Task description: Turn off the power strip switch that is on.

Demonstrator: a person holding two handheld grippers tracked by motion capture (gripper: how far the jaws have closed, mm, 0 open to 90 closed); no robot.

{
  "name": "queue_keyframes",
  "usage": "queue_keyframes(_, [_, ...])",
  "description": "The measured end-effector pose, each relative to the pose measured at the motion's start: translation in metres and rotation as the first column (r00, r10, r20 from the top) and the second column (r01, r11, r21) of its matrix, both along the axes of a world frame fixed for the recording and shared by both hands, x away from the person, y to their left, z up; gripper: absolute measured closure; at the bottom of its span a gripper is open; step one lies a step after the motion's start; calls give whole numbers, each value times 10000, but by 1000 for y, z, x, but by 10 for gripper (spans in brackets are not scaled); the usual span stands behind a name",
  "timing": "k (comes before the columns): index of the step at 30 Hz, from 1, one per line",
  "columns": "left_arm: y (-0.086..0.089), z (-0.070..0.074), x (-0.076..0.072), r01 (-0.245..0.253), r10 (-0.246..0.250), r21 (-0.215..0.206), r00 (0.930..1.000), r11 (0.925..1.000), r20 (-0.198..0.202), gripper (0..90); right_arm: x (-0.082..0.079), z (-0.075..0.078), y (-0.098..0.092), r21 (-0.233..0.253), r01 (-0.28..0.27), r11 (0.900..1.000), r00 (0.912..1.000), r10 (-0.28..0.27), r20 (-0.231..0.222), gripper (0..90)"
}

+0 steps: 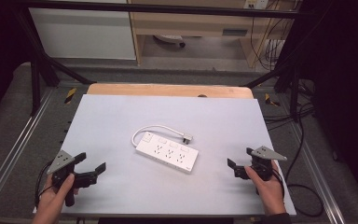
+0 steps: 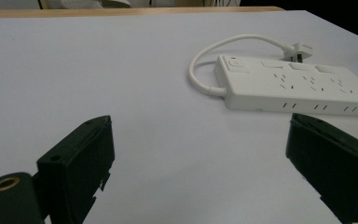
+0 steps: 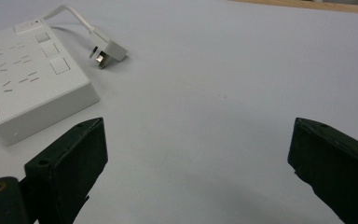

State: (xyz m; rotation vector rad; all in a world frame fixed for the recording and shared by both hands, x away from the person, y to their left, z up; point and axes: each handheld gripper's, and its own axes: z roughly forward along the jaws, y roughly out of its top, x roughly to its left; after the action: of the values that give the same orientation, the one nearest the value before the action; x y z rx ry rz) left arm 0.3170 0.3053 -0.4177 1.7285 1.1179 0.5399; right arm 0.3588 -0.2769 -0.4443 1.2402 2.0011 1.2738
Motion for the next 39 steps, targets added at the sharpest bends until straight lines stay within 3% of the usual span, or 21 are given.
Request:
queue_keyframes(16, [-2, -2, 0, 81, -79, 188, 9999, 9998, -102, 68, -6, 10, 5, 274, -221, 9994, 9998, 221, 27, 32])
queue_keyframes(26, [-3, -3, 1, 137, -130, 334, 9997, 9993, -192, 69, -14, 33, 19, 869, -530, 9948, 9973, 484, 545, 34])
queue_keyframes(30, [-4, -4, 1, 153, -145, 355, 9997, 9993, -209, 69, -13, 44, 24, 609, -634, 9961, 9964, 597, 601, 33])
queue_keyframes(39, [-5, -4, 1, 195, -184, 367, 9993, 9991, -319, 69, -9, 64, 40, 584, -882, 9944, 9931, 833, 820, 35])
